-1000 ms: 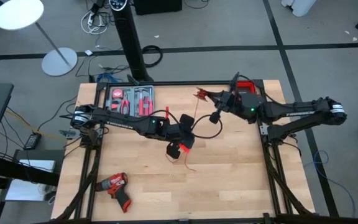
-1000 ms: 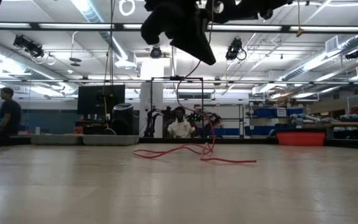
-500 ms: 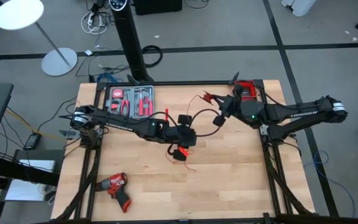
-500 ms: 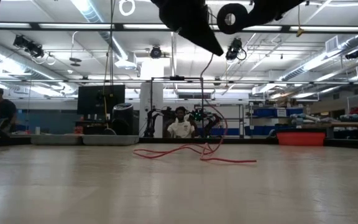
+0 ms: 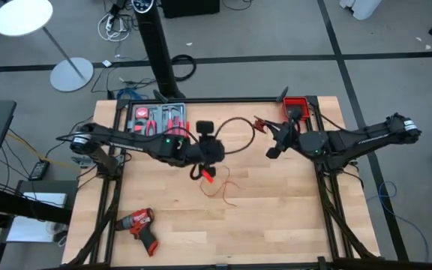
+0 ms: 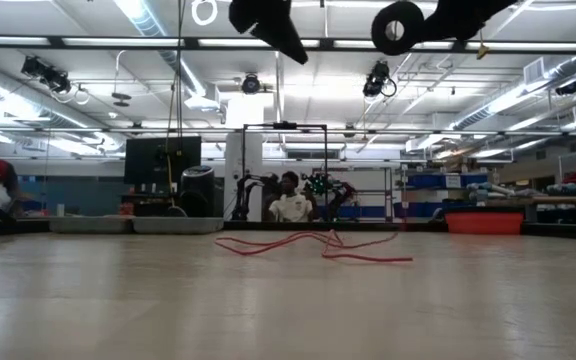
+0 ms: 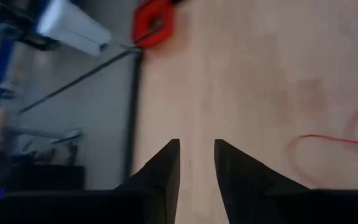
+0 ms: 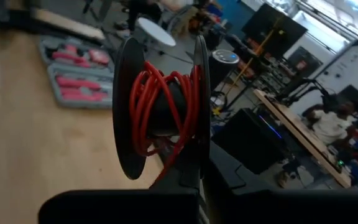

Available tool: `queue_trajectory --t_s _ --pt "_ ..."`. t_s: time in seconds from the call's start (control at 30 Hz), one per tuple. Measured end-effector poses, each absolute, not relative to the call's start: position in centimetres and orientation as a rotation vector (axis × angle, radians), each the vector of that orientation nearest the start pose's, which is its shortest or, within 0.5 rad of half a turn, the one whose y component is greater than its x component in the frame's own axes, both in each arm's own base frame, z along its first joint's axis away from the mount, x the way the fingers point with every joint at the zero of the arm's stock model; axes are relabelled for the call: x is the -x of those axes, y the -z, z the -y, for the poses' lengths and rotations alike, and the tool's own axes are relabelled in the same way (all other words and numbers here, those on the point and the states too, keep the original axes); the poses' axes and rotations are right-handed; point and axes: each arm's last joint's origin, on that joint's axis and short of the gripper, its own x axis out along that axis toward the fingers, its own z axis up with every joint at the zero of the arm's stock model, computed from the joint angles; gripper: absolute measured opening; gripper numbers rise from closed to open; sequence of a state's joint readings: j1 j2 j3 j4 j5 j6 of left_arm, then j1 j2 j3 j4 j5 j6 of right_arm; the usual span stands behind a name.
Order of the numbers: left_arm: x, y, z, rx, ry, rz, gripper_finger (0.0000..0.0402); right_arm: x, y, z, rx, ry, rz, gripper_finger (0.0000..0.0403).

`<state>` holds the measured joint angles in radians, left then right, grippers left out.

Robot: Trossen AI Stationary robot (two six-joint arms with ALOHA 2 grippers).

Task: Coil cords
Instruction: Coil the red wire on the black spool

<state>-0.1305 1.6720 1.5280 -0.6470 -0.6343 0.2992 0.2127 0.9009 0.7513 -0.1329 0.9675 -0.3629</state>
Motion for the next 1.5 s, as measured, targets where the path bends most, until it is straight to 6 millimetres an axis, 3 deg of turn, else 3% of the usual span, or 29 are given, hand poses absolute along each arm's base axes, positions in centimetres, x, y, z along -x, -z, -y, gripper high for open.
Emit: queue_trajectory --t_s 0.17,0.4,0.67,0.87,1.23,1.5 --pt "-36.3 -34.1 2.1 -0.521 -0.389 -0.697 0.0102 -19.1 -30.2 -2.2 0.558 0.663 -0.404 0.0000" --pt "-38.3 -33.9 1.0 -0.347 -0.222 -0.515 0.0102 -19.5 -31.0 -2.8 0.572 0.634 -0.328 0.0000" --pt "-39.2 -30.1 0.7 -0.212 -0.065 -0.250 0.0102 -19.5 -31.8 -3.2 0.551 0.598 -0.253 0.0000" --pt "-38.7 -28.2 -0.1 -0.153 -0.108 -0.110 0.0102 -20.0 -32.0 -3.4 0.512 0.563 -0.193 0.0000" --pt "-39.2 -27.0 -1.0 0.005 -0.093 -0.048 0.0108 -22.6 -32.1 -2.8 0.544 0.586 -0.101 0.0000" --pt "-39.3 -27.0 -1.1 0.036 -0.117 -0.046 0.0132 -23.1 -32.2 -2.3 0.526 0.579 -0.060 0.0000"
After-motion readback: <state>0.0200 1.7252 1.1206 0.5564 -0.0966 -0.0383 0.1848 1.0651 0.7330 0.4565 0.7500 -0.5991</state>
